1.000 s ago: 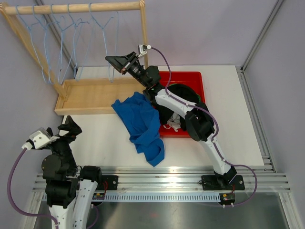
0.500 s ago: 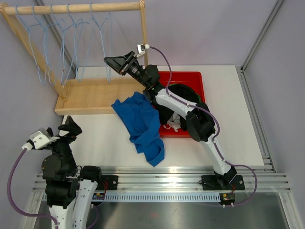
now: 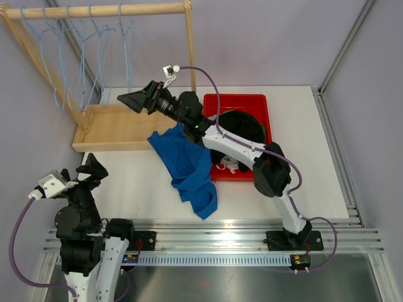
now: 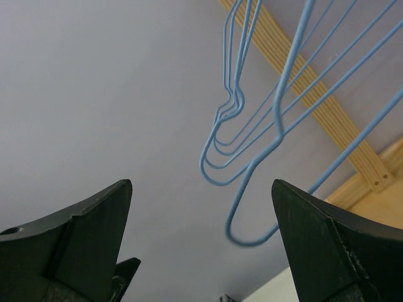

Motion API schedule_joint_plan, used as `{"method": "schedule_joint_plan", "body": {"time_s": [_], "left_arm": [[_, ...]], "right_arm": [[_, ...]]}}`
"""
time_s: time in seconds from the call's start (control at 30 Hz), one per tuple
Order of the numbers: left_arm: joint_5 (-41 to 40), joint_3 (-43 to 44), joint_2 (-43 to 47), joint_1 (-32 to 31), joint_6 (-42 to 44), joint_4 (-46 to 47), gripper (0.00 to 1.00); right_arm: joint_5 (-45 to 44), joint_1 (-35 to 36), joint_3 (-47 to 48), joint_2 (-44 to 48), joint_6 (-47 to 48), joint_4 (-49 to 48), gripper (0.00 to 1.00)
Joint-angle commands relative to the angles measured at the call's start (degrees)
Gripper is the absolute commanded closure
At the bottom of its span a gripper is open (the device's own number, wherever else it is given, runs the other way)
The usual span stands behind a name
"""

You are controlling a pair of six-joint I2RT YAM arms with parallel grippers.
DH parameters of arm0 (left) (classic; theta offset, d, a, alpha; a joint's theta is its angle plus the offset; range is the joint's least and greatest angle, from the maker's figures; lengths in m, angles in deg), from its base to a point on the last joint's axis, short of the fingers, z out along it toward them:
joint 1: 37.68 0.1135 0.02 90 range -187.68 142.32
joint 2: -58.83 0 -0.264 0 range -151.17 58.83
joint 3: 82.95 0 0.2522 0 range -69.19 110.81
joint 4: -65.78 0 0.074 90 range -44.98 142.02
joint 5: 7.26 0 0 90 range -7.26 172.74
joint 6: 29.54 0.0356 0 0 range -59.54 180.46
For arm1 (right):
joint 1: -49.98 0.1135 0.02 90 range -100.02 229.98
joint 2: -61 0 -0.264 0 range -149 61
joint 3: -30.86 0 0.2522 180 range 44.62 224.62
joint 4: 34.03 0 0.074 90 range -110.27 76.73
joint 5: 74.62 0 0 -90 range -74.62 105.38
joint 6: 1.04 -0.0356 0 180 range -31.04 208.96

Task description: Remove the tank top from the hanger

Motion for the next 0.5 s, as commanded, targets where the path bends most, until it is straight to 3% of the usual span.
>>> {"method": "schedule_joint_plan", "body": {"time_s": [0.0, 0.13, 0.23, 0.33, 0.47], "left_arm": [[-0.73, 0.03, 0.85, -0.32, 0.41, 1.38, 0.01], [-0.64, 0.12, 1.2, -0.41, 0.41, 1.38, 0.01], [-0.55, 0.12, 1.29, -0.59, 0.41, 1.2, 0.01], [-0.64, 0.12, 1.47, -0.68, 0.49, 1.29, 0.01], [-0.55, 0.2, 1.64, -0.85, 0.58, 1.29, 0.01]], "right_arm": [[-10.93, 4.55, -5.86, 11.45, 16.34, 3.89, 0.01], [-26.57, 7.72, -11.67, 18.39, 24.63, 11.53, 0.0], [-32.91, 8.87, -13.52, 20.51, 29.12, 16.01, 0.01], [-43.97, 10.01, -18.77, 23.93, 35.1, 16.47, 0.01], [-51.71, 12.64, -25.47, 27.81, 45.11, 14.8, 0.01]]}}
